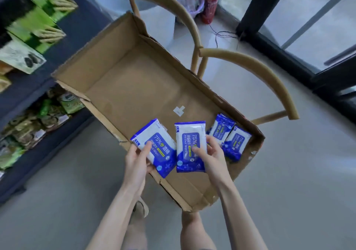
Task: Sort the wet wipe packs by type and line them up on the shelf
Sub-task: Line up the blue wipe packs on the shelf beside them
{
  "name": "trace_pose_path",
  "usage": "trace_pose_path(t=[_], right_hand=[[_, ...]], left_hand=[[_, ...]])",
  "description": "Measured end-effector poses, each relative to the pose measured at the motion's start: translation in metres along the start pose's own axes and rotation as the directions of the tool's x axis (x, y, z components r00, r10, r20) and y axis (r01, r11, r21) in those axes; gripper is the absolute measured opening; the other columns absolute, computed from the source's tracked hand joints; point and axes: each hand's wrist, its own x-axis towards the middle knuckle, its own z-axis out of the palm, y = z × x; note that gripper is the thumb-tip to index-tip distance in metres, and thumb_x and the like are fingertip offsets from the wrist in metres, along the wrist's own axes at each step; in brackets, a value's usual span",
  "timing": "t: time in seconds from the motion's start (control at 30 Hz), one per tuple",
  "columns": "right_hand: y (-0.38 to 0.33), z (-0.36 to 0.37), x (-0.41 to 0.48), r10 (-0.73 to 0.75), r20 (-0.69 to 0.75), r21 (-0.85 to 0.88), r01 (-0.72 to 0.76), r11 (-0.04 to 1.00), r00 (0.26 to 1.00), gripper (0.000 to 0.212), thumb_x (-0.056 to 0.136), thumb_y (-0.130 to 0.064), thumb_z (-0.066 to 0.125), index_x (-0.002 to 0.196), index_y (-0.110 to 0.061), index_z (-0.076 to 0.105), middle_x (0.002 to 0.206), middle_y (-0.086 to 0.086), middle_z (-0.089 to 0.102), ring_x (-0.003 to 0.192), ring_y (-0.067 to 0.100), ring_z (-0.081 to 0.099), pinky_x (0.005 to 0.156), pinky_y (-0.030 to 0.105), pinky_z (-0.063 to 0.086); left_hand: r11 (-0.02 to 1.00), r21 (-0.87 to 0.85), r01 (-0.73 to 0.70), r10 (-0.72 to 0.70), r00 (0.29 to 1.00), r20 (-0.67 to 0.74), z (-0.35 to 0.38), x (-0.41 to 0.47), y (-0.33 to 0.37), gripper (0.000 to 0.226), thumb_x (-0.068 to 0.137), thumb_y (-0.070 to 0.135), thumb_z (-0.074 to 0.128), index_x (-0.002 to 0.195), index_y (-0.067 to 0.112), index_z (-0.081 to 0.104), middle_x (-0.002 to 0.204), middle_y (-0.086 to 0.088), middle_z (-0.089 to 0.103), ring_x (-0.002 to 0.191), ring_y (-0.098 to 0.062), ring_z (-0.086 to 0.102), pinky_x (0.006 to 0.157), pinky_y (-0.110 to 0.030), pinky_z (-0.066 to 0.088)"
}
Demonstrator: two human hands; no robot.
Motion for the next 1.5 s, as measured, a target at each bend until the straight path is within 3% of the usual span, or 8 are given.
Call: trace_pose_path(t=[0.13, 0.3, 0.57, 0.7, 0.97, 1.1, 1.23, 1.5], right_hand=[[-0.01, 0.068, -0.021, -0.028, 0.173, -0.086, 0.044, 0.995, 0.985, 0.046, 0.074, 0.005, 0.067, 0.109, -0.022, 0.058, 0.1, 0.0, 0.072, 0.091, 0.018, 0.069, 0.071, 0.032, 0.056], [-0.017, 0.179, -0.054, -0.081, 0.239, -0.094, 0.106, 0.99, 0.968, 0.041, 0.073, 0.005, 0.07, 0.108, -0.015, 0.064, 0.098, 0.004, 0.073, 0.086, 0.017, 0.07, 0.065, 0.028, 0.055], [-0.036, 0.364, -0.09, -0.257, 0.356, -0.146, 0.325, 0.934, 0.898, 0.031, 0.08, 0.008, 0.065, 0.097, -0.017, 0.068, 0.093, 0.008, 0.074, 0.083, 0.028, 0.069, 0.077, 0.042, 0.056], [-0.065, 0.443, -0.106, -0.34, 0.473, -0.149, 0.454, 0.879, 0.813, 0.031, 0.084, 0.005, 0.062, 0.104, -0.019, 0.066, 0.093, 0.002, 0.074, 0.085, 0.021, 0.07, 0.074, 0.035, 0.058], [-0.134, 0.584, -0.109, -0.477, 0.598, -0.055, 0.627, 0.777, 0.645, 0.025, 0.08, 0.009, 0.066, 0.096, -0.01, 0.064, 0.089, 0.004, 0.073, 0.079, 0.014, 0.069, 0.064, 0.024, 0.056], [-0.169, 0.654, -0.099, -0.515, 0.633, -0.017, 0.675, 0.737, 0.578, 0.019, 0.082, 0.002, 0.067, 0.092, -0.013, 0.062, 0.085, 0.0, 0.072, 0.077, 0.012, 0.07, 0.059, 0.021, 0.054], [-0.2, 0.716, -0.08, -0.557, 0.667, 0.002, 0.747, 0.665, 0.495, 0.016, 0.084, 0.005, 0.065, 0.092, -0.009, 0.064, 0.078, -0.006, 0.072, 0.073, 0.007, 0.067, 0.058, 0.02, 0.052], [-0.252, 0.82, -0.033, -0.587, 0.666, 0.005, 0.784, 0.621, 0.461, 0.021, 0.082, 0.009, 0.064, 0.089, -0.011, 0.066, 0.078, -0.003, 0.071, 0.07, 0.006, 0.067, 0.061, 0.019, 0.053]], left_hand=[[0.995, -0.051, -0.086, 0.078, 0.986, -0.148, -0.068, -0.019, 0.027, 0.004, 0.093, 0.015, 0.057, 0.091, 0.014, 0.06, 0.092, -0.008, 0.069, 0.079, -0.019, 0.064, 0.071, -0.032, 0.051], [0.981, -0.025, -0.19, 0.182, 0.965, -0.189, -0.179, -0.034, 0.068, 0.012, 0.087, 0.006, 0.063, 0.09, 0.017, 0.06, 0.088, -0.001, 0.068, 0.076, -0.013, 0.061, 0.065, -0.026, 0.046], [0.932, -0.098, -0.348, 0.315, 0.916, -0.247, -0.352, -0.055, 0.145, 0.049, 0.082, -0.011, 0.063, 0.121, 0.016, 0.049, 0.102, -0.006, 0.068, 0.084, -0.016, 0.069, 0.07, -0.032, 0.059], [0.885, -0.133, -0.446, 0.387, 0.864, -0.321, -0.42, -0.062, 0.19, 0.022, 0.092, 0.007, 0.056, 0.111, 0.018, 0.054, 0.106, -0.003, 0.066, 0.092, -0.019, 0.068, 0.073, -0.042, 0.059], [0.756, 0.142, -0.639, 0.631, 0.654, -0.417, -0.517, -0.057, 0.293, 0.007, 0.092, 0.01, 0.058, 0.092, 0.017, 0.057, 0.088, 0.003, 0.071, 0.077, -0.008, 0.068, 0.066, -0.022, 0.054], [0.714, 0.291, -0.637, 0.693, 0.583, -0.425, -0.563, -0.043, 0.35, 0.008, 0.09, 0.008, 0.06, 0.093, 0.012, 0.054, 0.088, 0.002, 0.071, 0.078, -0.017, 0.069, 0.068, -0.033, 0.053], [0.671, 0.457, -0.584, 0.741, 0.534, -0.406, -0.607, -0.02, 0.406, 0.015, 0.086, 0.009, 0.064, 0.093, 0.017, 0.054, 0.093, -0.004, 0.069, 0.087, -0.024, 0.066, 0.08, -0.048, 0.053], [0.544, 0.695, -0.47, 0.812, 0.504, -0.294, -0.664, 0.039, 0.515, 0.023, 0.087, 0.005, 0.063, 0.101, 0.019, 0.05, 0.099, 0.002, 0.061, 0.083, -0.014, 0.063, 0.071, -0.034, 0.056]])
